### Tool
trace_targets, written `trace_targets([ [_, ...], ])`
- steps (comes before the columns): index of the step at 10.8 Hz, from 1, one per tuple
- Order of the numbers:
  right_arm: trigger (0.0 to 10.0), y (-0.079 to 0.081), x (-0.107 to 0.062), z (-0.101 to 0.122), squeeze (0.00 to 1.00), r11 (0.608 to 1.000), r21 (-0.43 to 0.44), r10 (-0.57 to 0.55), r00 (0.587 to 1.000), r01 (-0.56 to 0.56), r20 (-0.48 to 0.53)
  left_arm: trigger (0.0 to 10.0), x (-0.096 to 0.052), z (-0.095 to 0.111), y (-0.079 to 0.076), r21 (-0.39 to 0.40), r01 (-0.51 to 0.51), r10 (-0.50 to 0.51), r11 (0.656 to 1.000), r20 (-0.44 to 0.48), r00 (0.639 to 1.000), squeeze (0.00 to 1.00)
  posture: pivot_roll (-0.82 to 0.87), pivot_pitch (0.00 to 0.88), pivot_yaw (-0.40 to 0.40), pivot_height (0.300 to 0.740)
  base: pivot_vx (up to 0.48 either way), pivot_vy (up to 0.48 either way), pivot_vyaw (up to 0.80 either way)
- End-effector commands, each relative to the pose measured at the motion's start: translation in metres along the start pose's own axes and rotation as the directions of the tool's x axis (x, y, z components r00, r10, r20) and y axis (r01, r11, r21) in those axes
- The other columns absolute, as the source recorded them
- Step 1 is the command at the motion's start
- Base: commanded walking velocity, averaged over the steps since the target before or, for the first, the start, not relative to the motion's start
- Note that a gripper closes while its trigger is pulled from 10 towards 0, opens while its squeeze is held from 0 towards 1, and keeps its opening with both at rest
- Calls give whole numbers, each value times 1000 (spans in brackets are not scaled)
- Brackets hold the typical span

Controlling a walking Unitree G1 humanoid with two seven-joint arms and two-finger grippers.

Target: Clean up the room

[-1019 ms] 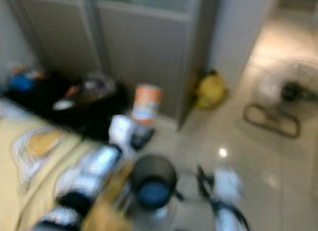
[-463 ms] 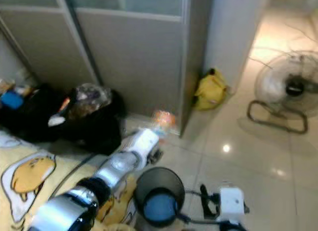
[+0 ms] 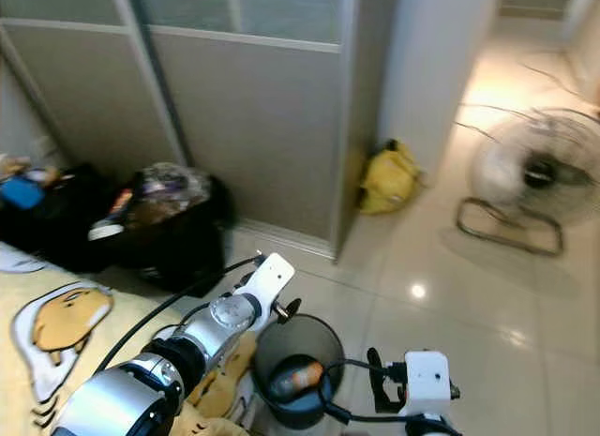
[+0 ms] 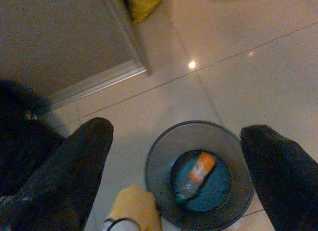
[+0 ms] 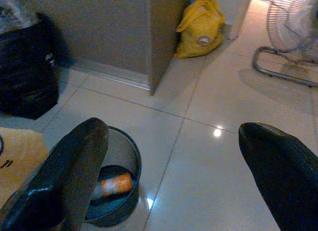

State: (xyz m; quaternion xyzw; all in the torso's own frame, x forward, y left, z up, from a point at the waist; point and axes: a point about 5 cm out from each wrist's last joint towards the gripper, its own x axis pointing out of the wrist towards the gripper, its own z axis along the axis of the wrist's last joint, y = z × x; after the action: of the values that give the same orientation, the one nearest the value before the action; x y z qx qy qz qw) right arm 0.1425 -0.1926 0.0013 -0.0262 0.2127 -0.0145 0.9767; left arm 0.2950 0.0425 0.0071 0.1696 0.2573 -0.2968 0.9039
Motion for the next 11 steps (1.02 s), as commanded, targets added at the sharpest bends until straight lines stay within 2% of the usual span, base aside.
trace_targets([
  [1,10000,2,9,18,0,1000,3,7,998,-7,63,10000,-3,12,13,-41,0,4,999,106,994,0,-191,0,86,740,0,0,0],
  [2,10000,3,19,38,0,1000,21,0,990,-3,142,10000,-22,9,30,-152,14,35,988,311,950,0,-161,0,84,740,0,0,0],
  [3,10000,0,32,51,0,999,33,-12,982,6,187,10000,-54,14,45,-250,1,124,968,485,866,0,-79,0,56,740,0,0,0],
  [4,10000,0,46,62,0,999,42,-9,975,0,220,10000,-86,23,53,-311,54,149,949,593,791,0,-36,0,18,740,-480,0,587],
  [5,10000,8,61,70,0,998,43,40,974,-51,225,10000,-99,28,64,-245,28,134,969,619,774,0,35,0,-30,740,-480,0,500],
  [6,10000,18,75,78,0,994,17,105,967,-112,232,10000,-97,30,77,-259,-39,197,965,618,761,0,77,0,-54,740,-480,0,500],
  [7,10000,22,81,82,0,991,10,127,963,-134,238,10000,-95,28,80,-290,-85,248,953,590,768,0,94,0,-62,740,0,0,500],
  [8,10000,23,87,83,0,989,11,139,962,-145,234,10000,-97,32,77,-344,-111,302,933,575,760,0,113,0,-76,740,0,0,506],
  [9,10000,25,90,84,0,987,16,149,960,-157,237,10000,-98,32,77,-343,-147,324,928,547,772,0,119,0,-83,740,0,0,500],
  [10,10000,27,94,89,0,981,45,169,950,-187,261,10000,-96,28,81,-325,-205,356,923,524,774,0,118,0,-88,740,0,0,438],
  [11,10000,26,98,92,0,979,80,163,950,-190,265,10000,-93,25,86,-361,-223,389,906,498,775,0,108,0,-81,740,0,0,450],
])
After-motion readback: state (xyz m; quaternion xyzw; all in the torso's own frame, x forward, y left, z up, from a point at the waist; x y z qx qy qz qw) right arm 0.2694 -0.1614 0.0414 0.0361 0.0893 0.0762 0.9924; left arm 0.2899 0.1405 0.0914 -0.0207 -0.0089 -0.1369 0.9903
